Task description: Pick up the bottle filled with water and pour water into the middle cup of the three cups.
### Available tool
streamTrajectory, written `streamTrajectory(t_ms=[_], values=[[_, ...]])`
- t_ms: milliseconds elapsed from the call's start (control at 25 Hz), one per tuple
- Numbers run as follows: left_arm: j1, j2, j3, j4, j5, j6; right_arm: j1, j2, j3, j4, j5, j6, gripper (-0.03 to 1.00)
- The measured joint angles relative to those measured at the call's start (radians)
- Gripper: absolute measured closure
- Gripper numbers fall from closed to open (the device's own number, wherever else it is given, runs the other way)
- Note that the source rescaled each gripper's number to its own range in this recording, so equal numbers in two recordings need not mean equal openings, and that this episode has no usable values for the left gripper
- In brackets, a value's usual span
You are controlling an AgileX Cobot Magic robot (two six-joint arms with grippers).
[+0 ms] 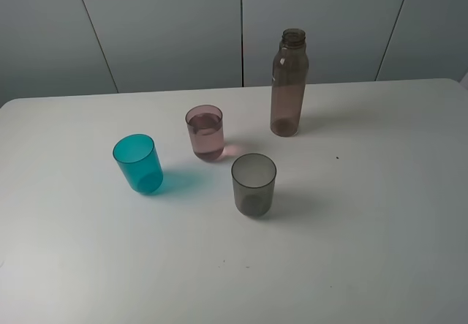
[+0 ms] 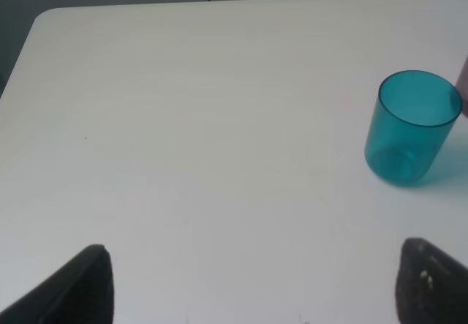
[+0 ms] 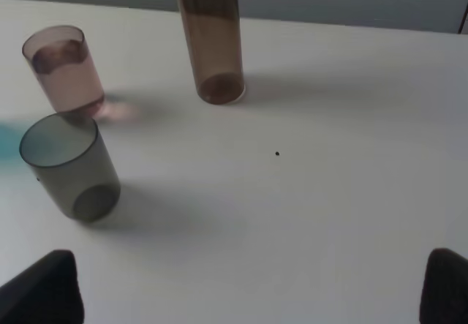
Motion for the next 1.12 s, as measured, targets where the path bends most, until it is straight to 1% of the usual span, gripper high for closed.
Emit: streamTrajectory(t_ms=[480,600,680,800,920,1120], values=[[0.0,0.0,0.0,0.0,0.0,0.0,-0.002,-0.004,0.0,-0.004,0.0,0.004,-0.03],[0.0,0.0,0.0,0.0,0.0,0.002,-0.043,-0.004,0.0,-0.008,0.0,0.012,-0.03],[0.0,0.0,0.0,0.0,0.0,0.002,-0.116,-0.004,0.0,-0.008,0.0,0.012,-0.03],[0.0,0.0,0.0,0.0,0.0,0.004,-0.194,-0.004,0.0,-0.008,0.0,0.012,-0.03],[0.0,0.0,0.0,0.0,0.0,0.006,-0.213,-0.004,0.0,-0.01,0.0,0.012,-0.03],[0.0,0.0,0.0,0.0,0.0,0.006,-0.201,-0.004,0.0,-0.014,0.0,0.012,-0.03]])
